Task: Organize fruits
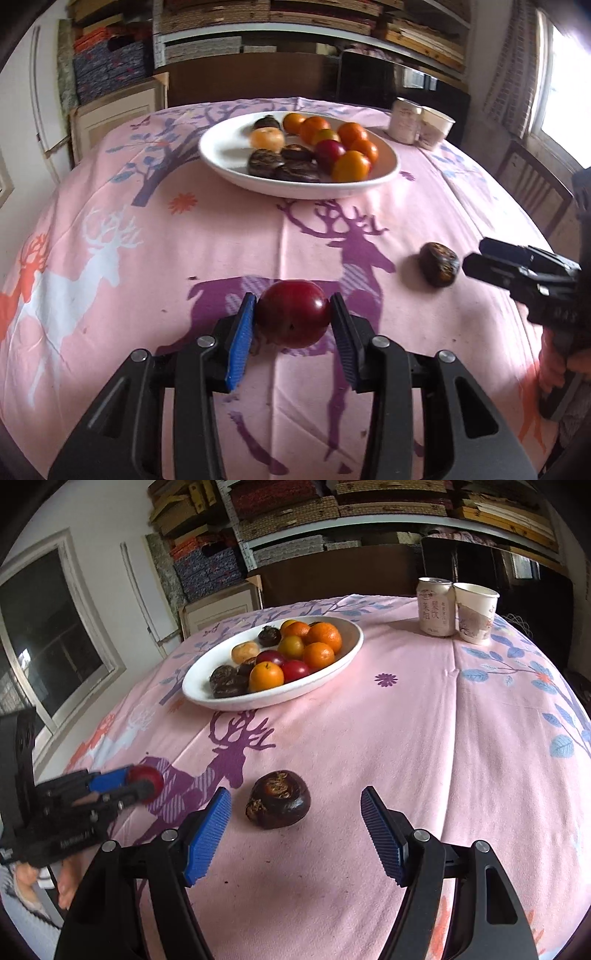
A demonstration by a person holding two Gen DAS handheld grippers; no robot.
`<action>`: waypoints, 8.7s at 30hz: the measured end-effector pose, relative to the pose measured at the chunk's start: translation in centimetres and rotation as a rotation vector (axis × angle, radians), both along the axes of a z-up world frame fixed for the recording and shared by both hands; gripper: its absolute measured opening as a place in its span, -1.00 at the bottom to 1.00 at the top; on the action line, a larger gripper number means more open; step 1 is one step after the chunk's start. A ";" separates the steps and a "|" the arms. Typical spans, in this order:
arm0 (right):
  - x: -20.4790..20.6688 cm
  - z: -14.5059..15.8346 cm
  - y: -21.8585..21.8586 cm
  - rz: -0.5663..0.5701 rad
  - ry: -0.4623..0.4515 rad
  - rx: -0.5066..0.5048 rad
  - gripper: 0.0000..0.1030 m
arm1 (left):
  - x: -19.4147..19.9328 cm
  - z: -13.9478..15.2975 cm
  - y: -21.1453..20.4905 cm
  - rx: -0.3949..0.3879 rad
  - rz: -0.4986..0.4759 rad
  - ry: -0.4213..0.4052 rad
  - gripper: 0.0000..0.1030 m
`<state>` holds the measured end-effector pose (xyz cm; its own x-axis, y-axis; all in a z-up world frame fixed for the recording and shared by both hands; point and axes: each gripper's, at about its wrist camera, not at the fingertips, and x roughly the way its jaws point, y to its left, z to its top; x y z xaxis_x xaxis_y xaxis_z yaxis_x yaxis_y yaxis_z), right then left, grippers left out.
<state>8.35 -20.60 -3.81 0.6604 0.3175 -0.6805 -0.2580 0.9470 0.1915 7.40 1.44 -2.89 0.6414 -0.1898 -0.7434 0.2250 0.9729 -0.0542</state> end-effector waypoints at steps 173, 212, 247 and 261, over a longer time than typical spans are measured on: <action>4.1 3.5 0.9 -0.098 -0.080 0.132 0.43 | 3.7 6.9 -2.6 0.112 0.123 -0.304 0.91; 4.1 3.3 1.1 -0.096 -0.075 0.127 0.48 | 3.2 7.5 -2.0 0.084 0.141 -0.302 0.91; 3.9 3.1 1.4 -0.090 -0.075 0.109 0.59 | 3.5 7.2 -1.8 0.081 0.130 -0.291 0.91; 4.0 3.0 1.4 -0.088 -0.074 0.107 0.59 | 4.1 6.7 -1.6 0.090 0.133 -0.263 0.91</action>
